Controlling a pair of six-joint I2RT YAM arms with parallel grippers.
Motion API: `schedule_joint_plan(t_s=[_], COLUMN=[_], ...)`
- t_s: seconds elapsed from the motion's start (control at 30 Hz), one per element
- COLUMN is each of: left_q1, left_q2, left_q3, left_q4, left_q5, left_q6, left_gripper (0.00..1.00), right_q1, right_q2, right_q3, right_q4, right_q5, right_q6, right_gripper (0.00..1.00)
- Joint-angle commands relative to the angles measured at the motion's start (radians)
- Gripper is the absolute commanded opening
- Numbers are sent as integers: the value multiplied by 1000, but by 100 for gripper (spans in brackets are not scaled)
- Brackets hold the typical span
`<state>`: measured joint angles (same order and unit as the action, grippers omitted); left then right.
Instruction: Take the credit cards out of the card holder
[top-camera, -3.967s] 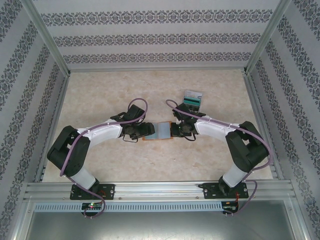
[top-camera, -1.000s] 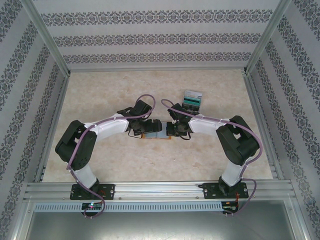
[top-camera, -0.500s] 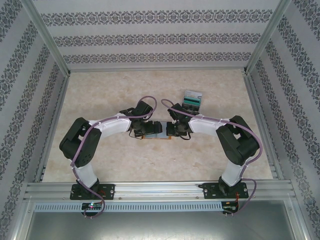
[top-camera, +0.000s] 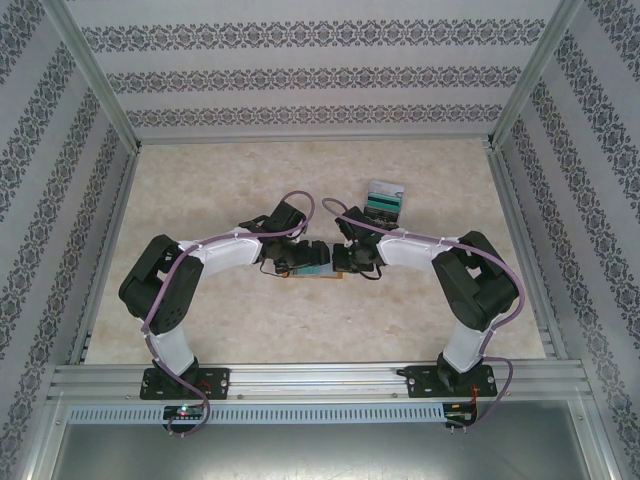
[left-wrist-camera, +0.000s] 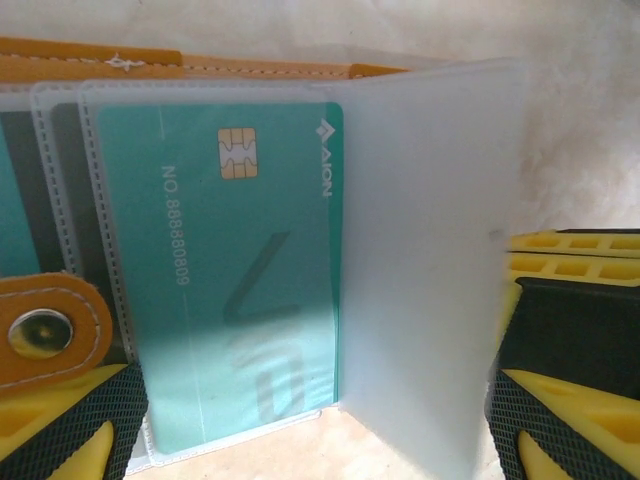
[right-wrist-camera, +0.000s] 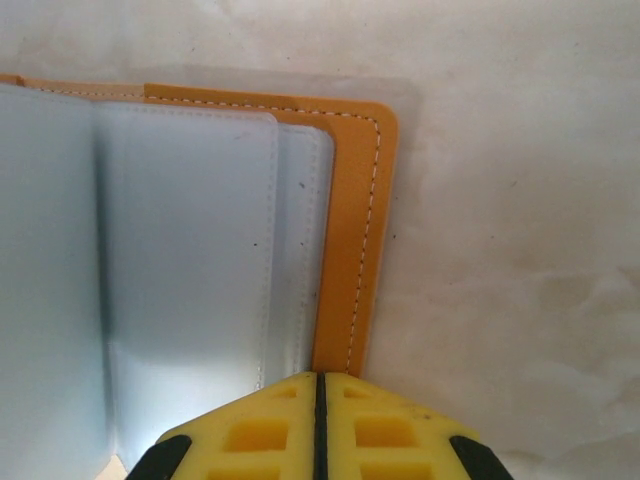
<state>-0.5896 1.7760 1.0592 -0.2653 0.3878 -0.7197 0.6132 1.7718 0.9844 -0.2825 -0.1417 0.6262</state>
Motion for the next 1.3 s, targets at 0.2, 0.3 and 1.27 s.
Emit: schedule_joint_plan(t_s=[0.2, 0.3, 1.27], left_q1=[-19, -19, 85], left_q2=[-32, -44, -204], left_q3=[18, 28, -140], left_q4=[-1, -6, -51], left_q5=[22, 23, -83], left_q6=[13, 14, 18], left_gripper=[95, 94, 47], right_q1=[-2, -24, 19], right_q2=[-10, -57, -124], right_q3=[-5, -11, 107], right_q4=[-15, -19, -5], right_q5=[13, 39, -78], right_q6=[9, 8, 35], right_gripper=[0, 6, 14])
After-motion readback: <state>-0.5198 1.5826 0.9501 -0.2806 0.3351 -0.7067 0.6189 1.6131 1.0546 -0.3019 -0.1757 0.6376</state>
